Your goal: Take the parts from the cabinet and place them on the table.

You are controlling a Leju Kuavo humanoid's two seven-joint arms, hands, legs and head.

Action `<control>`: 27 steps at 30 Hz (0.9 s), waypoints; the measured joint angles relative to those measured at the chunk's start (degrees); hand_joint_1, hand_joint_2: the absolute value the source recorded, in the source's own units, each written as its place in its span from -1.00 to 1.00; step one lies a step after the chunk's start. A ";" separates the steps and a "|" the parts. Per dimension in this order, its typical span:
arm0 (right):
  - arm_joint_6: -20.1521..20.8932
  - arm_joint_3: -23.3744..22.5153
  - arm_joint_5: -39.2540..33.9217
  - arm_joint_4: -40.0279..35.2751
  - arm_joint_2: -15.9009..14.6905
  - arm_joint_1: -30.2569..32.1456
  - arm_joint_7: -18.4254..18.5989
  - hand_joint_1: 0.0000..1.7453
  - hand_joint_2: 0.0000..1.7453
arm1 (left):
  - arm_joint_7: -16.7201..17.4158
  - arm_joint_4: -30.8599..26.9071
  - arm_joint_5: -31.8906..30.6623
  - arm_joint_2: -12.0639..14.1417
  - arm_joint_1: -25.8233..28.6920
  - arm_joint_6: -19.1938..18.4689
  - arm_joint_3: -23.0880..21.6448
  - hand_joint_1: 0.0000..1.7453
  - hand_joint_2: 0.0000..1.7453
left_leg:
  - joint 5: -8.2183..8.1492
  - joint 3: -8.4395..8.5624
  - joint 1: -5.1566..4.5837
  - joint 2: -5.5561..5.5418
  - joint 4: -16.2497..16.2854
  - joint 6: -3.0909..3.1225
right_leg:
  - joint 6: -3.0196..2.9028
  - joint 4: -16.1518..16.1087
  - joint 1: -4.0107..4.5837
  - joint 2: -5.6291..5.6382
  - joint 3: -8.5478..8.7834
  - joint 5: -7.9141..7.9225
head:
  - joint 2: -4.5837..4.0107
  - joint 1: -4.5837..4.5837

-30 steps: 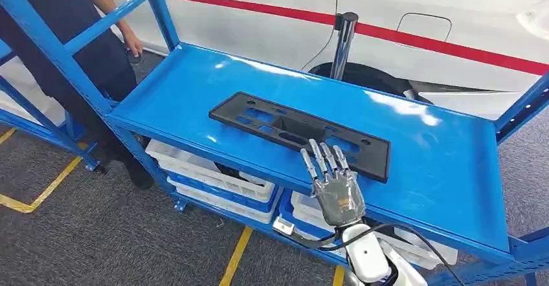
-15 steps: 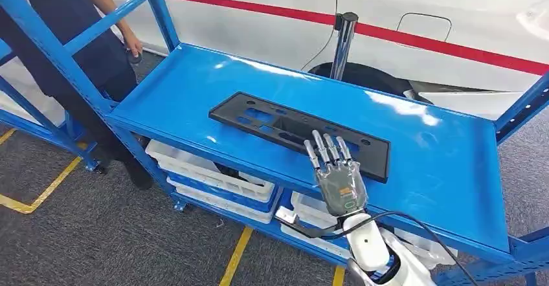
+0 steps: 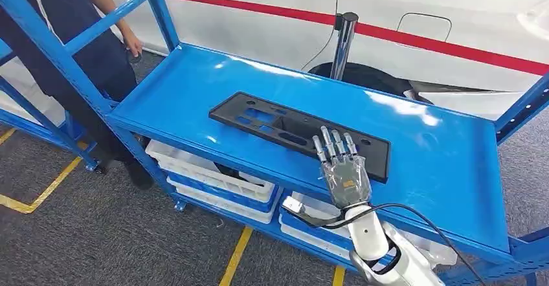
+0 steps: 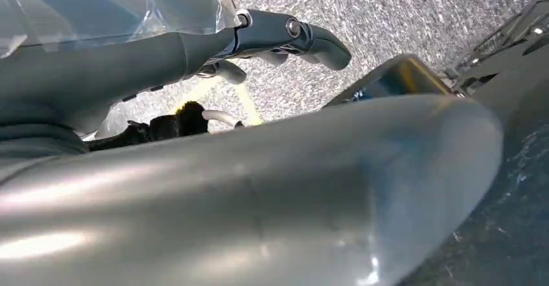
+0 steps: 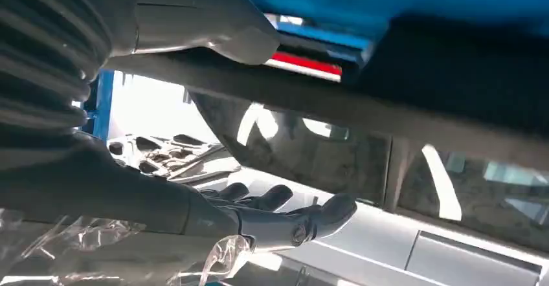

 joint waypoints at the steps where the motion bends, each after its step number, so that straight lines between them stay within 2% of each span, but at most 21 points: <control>1: 0.00 0.00 0.00 0.22 0.00 -0.02 0.00 -1.00 1.00 | 0.02 0.00 -0.02 0.00 -0.02 0.00 0.00 -1.00 -1.00 | 0.00 0.00 0.00 0.00 0.00 0.00 | 0.00 0.00 0.00 0.00 0.00 0.00 | 0.00 0.00; 15: -0.59 1.07 0.09 6.65 2.47 -1.13 0.08 -1.00 1.00 | 0.63 0.00 -0.50 0.00 -0.71 -0.18 -0.13 -1.00 -1.00 | 0.00 0.03 0.00 0.00 0.00 0.00 | 0.00 0.01 0.00 0.00 0.02 0.00 | 0.00 0.00; 27: -3.13 1.20 0.07 13.14 3.69 -3.81 4.53 -1.00 1.00 | 0.87 0.00 -0.57 0.00 -0.93 -0.33 -1.11 -1.00 -1.00 | 0.02 0.08 0.00 0.00 0.01 -0.02 | -0.02 0.01 0.00 0.00 0.07 0.01 | 0.00 0.00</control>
